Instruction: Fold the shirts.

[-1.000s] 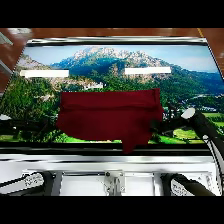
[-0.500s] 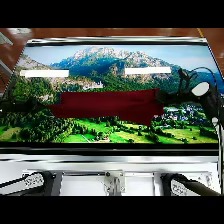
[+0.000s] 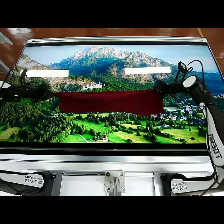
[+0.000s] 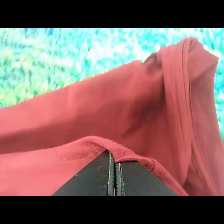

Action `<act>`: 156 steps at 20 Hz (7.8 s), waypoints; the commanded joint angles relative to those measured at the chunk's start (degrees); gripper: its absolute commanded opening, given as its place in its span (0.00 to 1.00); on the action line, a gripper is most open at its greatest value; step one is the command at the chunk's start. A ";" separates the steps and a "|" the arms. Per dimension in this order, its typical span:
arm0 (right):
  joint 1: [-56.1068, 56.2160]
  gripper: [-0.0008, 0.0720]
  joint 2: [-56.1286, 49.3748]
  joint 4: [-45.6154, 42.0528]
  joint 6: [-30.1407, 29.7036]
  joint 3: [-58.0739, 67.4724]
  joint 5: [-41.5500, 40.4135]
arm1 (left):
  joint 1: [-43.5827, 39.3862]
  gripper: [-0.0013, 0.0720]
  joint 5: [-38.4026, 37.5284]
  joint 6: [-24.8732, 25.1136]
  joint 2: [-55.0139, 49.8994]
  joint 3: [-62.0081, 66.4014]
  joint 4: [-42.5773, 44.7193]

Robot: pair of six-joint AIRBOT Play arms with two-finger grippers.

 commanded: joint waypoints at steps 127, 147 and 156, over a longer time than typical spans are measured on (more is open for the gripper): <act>-28.79 0.10 -0.26 15.06 0.76 39.93 36.11 | -17.86 0.07 -6.47 10.93 31.34 -1.81 -28.59; -64.19 0.10 1.53 -18.14 1.99 15.39 54.99 | -19.47 0.07 -8.07 9.84 31.41 -1.81 -28.59; -66.79 0.10 4.39 -26.75 -0.11 -5.97 43.15 | -19.47 0.07 -7.87 9.81 31.41 -1.81 -28.61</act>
